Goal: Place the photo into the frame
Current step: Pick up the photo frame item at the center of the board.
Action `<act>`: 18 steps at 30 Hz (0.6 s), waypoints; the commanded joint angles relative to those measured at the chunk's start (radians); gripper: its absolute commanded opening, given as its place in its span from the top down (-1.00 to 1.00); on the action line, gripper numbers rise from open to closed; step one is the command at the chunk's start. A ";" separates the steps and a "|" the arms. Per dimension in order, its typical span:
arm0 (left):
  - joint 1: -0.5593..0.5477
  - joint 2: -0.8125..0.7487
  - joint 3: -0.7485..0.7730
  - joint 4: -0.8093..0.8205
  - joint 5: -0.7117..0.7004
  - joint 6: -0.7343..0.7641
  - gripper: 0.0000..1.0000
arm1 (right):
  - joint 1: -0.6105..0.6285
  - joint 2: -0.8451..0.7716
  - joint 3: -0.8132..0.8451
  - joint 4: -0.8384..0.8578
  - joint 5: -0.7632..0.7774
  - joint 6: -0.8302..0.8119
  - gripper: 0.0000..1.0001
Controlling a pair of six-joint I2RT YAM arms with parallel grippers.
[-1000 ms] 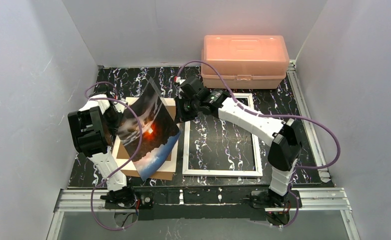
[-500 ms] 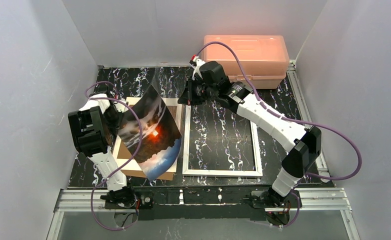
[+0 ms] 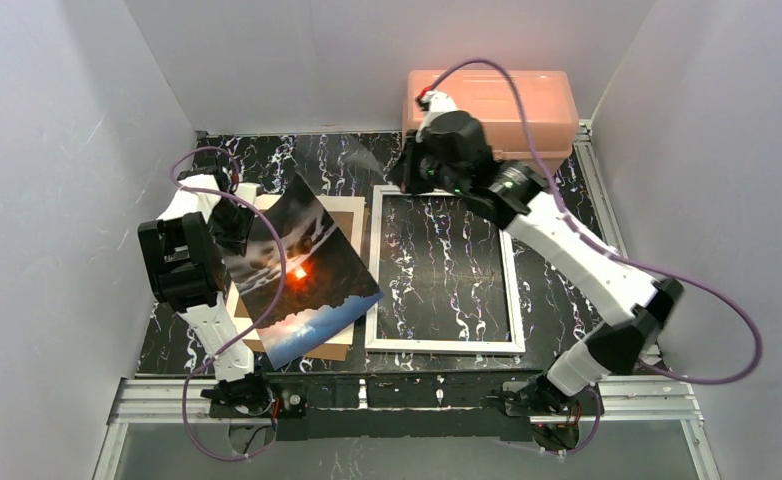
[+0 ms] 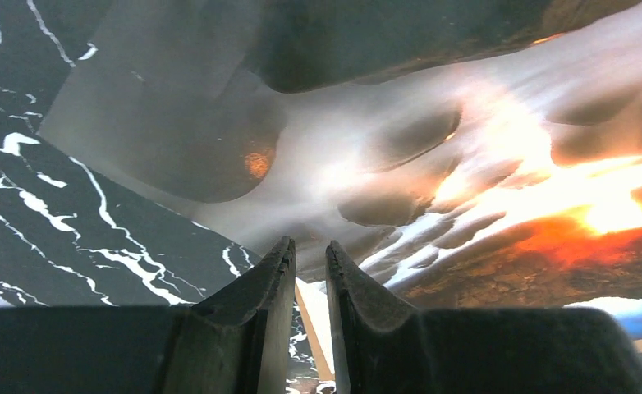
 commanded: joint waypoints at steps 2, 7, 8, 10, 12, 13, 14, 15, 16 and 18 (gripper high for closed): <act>-0.037 -0.023 0.033 -0.082 0.054 -0.021 0.61 | -0.031 -0.212 -0.109 -0.016 0.162 0.027 0.97; -0.090 -0.057 0.111 -0.152 0.146 -0.071 0.34 | -0.054 -0.356 -0.321 -0.017 0.252 0.159 0.97; -0.103 -0.064 0.123 -0.166 0.162 -0.081 0.29 | -0.054 -0.382 -0.356 -0.012 0.271 0.186 0.97; -0.136 -0.077 0.136 -0.187 0.183 -0.088 0.23 | -0.056 -0.425 -0.425 0.009 0.288 0.227 0.97; -0.168 -0.092 0.140 -0.202 0.203 -0.092 0.19 | -0.056 -0.448 -0.466 0.035 0.279 0.248 0.97; -0.179 -0.098 0.145 -0.211 0.229 -0.097 0.17 | -0.057 -0.448 -0.468 0.040 0.275 0.255 0.97; -0.185 -0.104 0.153 -0.221 0.263 -0.106 0.14 | -0.057 -0.440 -0.459 0.046 0.265 0.258 0.97; -0.187 -0.107 0.170 -0.236 0.308 -0.121 0.08 | -0.056 -0.427 -0.428 0.051 0.257 0.258 0.97; -0.188 -0.109 0.185 -0.252 0.360 -0.139 0.03 | -0.057 -0.411 -0.399 0.055 0.250 0.261 0.97; -0.190 -0.117 0.187 -0.284 0.466 -0.165 -0.40 | -0.057 -0.376 -0.332 0.057 0.241 0.258 0.97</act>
